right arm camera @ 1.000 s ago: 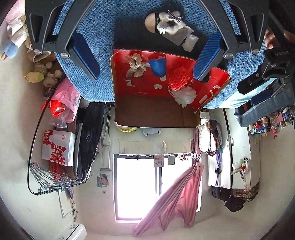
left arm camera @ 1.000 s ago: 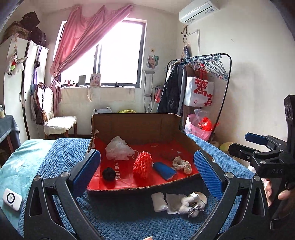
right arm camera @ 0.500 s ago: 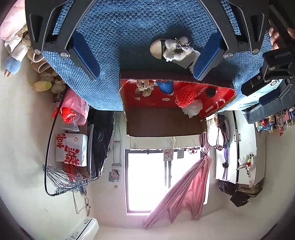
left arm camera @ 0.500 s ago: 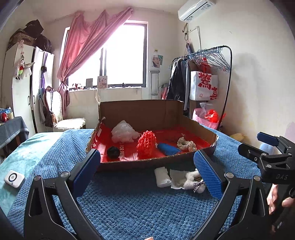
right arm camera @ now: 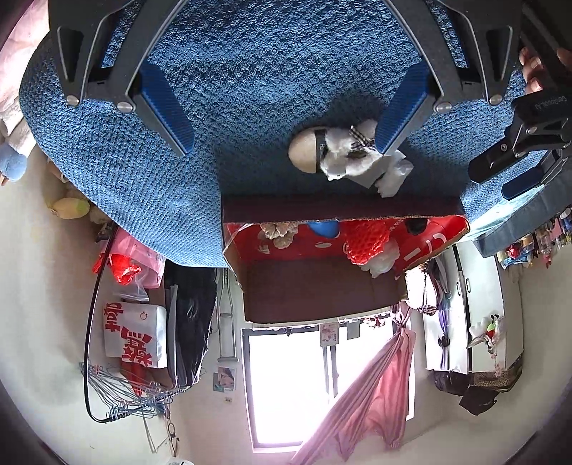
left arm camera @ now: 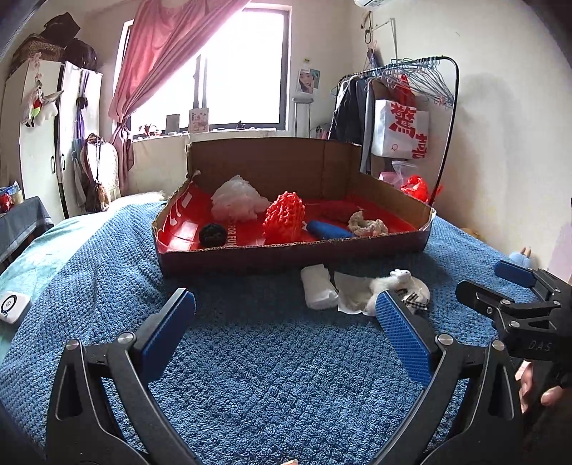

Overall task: Organize soft objects
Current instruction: 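Withdraw both tools from the box toward the white cloth and powder puff, then grasp the white cloth with the left tool while the right tool grasps the beige powder puff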

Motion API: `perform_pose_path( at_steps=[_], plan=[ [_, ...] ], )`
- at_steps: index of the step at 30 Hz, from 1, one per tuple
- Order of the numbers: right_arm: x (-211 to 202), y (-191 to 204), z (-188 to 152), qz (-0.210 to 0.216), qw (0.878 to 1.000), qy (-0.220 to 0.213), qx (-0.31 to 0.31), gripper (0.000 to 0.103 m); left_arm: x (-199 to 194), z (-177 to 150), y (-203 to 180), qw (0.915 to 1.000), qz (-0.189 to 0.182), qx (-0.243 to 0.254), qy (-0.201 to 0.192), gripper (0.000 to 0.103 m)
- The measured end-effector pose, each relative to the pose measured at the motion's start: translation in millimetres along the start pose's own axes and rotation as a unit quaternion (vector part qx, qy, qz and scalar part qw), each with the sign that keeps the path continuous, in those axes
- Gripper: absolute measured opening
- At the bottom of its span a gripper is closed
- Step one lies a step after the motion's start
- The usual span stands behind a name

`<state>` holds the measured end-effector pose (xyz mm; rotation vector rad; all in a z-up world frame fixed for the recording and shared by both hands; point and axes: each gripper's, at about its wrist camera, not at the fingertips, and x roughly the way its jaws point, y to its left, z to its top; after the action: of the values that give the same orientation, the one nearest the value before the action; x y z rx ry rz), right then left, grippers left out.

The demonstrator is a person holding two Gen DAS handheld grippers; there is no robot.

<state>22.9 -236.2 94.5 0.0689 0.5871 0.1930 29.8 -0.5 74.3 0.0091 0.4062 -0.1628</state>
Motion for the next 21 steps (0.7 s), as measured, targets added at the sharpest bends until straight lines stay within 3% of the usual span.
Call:
perform_pose_path(
  at_steps=[13, 21],
  plan=[
    [27.8, -11.6, -7.0, 0.010, 0.998, 0.053, 0.014, 0.103, 25.9, -10.7, 5.9, 0.9982, 0.002, -0.009, 0.058, 0.103],
    [51.7, -20.6, 2.5, 0.039, 0.992, 0.120, 0.002, 0.103, 39.7, -3.1, 11.0, 0.9942, -0.010, -0.017, 0.106, 0.103]
  ],
)
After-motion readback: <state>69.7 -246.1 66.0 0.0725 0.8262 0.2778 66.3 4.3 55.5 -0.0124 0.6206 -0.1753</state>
